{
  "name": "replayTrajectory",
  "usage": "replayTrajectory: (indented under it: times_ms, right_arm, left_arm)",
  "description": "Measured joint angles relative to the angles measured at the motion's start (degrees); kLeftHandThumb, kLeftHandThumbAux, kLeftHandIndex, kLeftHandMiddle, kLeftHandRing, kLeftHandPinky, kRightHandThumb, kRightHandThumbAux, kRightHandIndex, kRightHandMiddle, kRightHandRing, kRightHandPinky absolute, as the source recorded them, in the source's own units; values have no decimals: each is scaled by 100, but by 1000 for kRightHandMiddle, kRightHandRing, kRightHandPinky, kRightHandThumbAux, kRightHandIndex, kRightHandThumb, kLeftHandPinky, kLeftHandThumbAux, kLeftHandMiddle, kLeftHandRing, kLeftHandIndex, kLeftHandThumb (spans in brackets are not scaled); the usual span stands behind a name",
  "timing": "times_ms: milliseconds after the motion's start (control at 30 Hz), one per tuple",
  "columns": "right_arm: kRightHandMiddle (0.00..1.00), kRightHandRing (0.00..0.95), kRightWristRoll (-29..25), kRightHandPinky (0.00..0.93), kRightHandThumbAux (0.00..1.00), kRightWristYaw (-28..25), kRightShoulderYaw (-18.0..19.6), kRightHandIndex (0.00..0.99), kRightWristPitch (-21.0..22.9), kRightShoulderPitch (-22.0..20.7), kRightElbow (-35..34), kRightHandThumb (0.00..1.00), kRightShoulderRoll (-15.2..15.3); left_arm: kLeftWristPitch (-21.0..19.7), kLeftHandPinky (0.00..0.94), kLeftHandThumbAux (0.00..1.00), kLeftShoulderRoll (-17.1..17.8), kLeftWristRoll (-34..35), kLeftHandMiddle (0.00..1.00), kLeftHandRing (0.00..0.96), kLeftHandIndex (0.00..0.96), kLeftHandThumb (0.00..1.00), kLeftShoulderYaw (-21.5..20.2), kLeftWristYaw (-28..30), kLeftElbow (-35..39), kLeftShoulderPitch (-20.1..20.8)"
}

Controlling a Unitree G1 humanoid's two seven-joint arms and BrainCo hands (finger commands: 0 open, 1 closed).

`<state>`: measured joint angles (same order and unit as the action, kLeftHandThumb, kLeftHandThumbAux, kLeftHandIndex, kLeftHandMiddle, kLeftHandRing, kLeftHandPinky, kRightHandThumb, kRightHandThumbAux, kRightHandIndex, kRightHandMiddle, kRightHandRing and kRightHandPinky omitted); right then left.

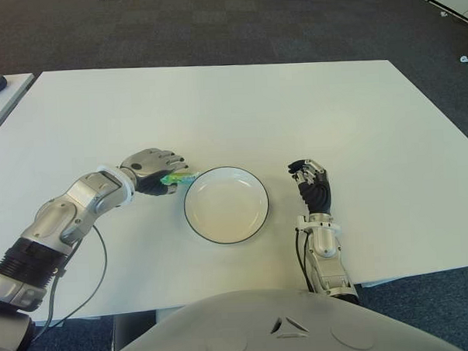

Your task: Put the toothpaste on the table into the plate.

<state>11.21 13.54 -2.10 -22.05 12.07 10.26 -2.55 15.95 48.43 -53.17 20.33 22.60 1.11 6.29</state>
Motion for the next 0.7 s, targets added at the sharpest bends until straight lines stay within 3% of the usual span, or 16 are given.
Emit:
replayTrajectory:
  times_ms: [267,700]
  right_arm:
    - [462,438,5,441,732,4,-8,427,158,75,-179,702,-9]
    - [450,421,5,429,733,17,-21,426,389,148,-398,702,-22]
  left_arm:
    - [113,54,331,-41,-280,22,6,0,538,370,2,-329,249]
    - [306,28,300,-560,-648,0,0,0,459,1168,-470,-2291,1376]
